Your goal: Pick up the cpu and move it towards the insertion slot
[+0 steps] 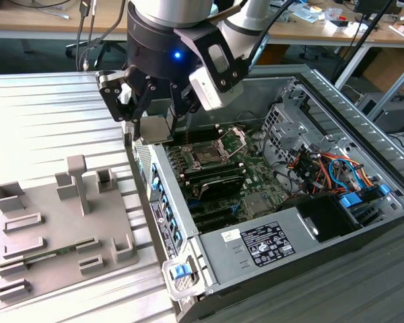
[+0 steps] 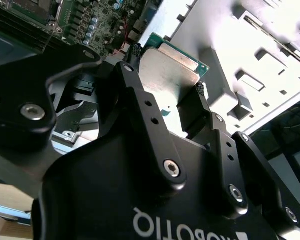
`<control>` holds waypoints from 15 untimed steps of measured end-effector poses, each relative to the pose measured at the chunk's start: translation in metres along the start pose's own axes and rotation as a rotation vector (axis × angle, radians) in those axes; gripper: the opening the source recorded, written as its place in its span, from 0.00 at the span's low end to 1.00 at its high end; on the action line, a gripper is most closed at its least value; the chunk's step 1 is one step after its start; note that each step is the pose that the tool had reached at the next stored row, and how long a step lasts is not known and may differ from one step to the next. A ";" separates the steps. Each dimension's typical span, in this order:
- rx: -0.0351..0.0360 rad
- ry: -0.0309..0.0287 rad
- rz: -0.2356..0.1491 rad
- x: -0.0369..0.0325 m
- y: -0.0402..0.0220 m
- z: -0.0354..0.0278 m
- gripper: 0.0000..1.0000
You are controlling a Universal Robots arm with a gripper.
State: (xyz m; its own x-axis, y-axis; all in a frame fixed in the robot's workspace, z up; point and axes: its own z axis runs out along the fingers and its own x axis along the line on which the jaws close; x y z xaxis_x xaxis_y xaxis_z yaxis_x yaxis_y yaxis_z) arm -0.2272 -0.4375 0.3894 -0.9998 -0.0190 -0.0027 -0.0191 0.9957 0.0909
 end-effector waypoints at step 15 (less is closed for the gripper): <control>0.0000 -0.0001 0.000 -0.0129 -0.0003 0.0000 0.55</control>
State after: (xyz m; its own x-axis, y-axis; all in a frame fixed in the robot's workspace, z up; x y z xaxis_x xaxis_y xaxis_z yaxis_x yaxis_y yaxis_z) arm -0.2143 -0.4375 0.3894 -0.9998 -0.0190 -0.0027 -0.0191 0.9957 0.0909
